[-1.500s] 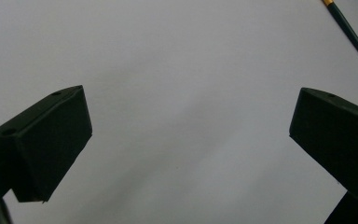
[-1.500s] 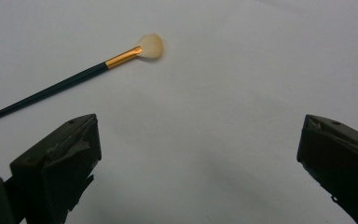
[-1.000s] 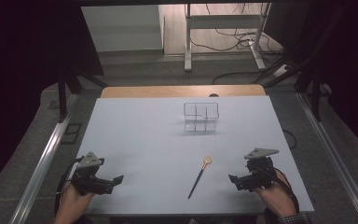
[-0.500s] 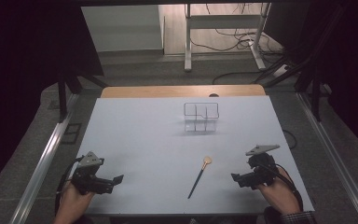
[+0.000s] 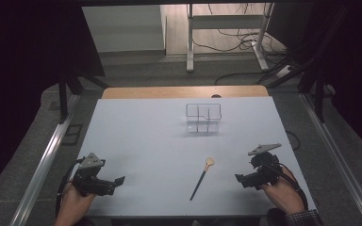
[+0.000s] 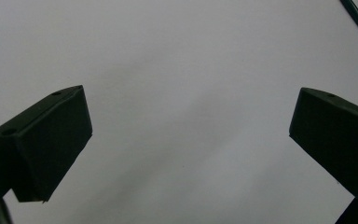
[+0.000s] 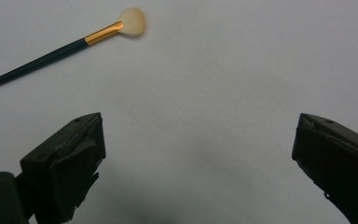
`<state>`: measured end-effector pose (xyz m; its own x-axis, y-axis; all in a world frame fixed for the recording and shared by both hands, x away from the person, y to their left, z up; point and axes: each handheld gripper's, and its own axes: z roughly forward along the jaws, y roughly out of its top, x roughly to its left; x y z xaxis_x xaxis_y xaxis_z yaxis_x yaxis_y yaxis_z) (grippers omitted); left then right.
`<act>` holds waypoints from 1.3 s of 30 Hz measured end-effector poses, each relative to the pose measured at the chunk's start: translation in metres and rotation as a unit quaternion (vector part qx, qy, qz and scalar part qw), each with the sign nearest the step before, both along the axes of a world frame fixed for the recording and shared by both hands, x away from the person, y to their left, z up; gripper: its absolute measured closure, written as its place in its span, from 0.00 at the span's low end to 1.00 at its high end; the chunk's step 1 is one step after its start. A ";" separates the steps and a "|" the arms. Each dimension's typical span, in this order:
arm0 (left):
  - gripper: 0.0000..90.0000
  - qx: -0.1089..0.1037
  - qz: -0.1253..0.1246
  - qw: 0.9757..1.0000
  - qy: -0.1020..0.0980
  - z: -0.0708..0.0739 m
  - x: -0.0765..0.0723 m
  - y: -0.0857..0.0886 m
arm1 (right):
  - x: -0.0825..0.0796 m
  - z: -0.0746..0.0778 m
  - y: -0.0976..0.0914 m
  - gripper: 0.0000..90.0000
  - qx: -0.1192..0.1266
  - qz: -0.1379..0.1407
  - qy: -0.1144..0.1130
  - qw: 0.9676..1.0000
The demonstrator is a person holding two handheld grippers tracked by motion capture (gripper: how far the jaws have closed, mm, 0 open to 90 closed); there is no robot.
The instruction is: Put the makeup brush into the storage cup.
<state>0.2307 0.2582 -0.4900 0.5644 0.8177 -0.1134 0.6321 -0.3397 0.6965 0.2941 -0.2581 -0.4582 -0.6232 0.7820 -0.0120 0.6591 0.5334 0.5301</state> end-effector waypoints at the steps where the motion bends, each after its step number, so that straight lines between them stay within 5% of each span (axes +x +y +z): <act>1: 0.00 0.000 0.000 1.000 0.000 0.000 0.000 0.000 | 0.000 0.000 0.000 0.02 0.000 0.000 0.000 1.000; 39: 0.00 0.011 -0.002 1.000 0.001 -0.001 0.001 -0.002 | 0.015 -0.012 0.060 0.00 0.008 0.018 0.047 0.999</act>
